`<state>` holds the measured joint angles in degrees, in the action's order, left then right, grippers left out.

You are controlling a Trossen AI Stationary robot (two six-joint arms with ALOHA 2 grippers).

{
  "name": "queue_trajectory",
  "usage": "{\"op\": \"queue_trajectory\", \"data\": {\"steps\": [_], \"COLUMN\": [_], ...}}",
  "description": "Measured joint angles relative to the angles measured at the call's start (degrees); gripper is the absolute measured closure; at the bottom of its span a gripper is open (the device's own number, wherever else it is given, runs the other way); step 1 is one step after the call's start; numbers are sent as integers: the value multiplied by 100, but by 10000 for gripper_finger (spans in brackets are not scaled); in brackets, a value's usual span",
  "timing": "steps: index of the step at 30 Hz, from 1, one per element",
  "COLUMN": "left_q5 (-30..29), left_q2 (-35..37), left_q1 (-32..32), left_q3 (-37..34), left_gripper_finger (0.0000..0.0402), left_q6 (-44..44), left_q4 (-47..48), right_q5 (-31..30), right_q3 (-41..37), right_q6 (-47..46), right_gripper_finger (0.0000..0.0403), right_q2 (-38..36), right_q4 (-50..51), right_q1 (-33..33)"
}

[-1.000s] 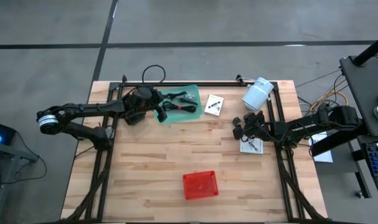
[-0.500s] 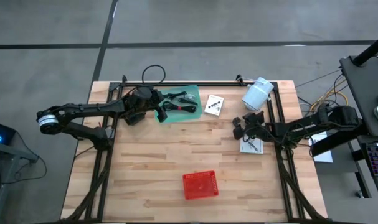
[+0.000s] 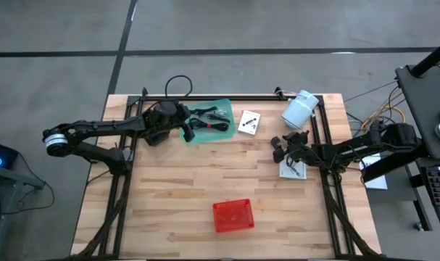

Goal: Pick and place items into bin
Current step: Put the black charger adapter into the black bin

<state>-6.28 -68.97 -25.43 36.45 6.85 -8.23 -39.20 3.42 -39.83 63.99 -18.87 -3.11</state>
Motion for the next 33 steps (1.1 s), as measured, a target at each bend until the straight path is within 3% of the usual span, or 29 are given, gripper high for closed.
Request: {"op": "queue_trajectory", "data": {"steps": [11, 24, 33], "left_q5": [2, 1, 2], "left_q2": [0, 0, 0], "left_q1": [2, 0, 1], "left_q3": [-4, -7, -7], "left_gripper_finger": [210, 210, 210], "left_q6": [0, -2, -9], "left_q4": [-35, -33, -31], "right_q5": [178, 156, 151], "right_q3": [-15, -13, -11], "right_q6": [557, 277, 379], "right_gripper_finger": [106, 106, 151], "right_q2": [699, 1307, 1302], "right_q4": [-873, -1071, -1300], "right_q1": [26, 22, 22]}}
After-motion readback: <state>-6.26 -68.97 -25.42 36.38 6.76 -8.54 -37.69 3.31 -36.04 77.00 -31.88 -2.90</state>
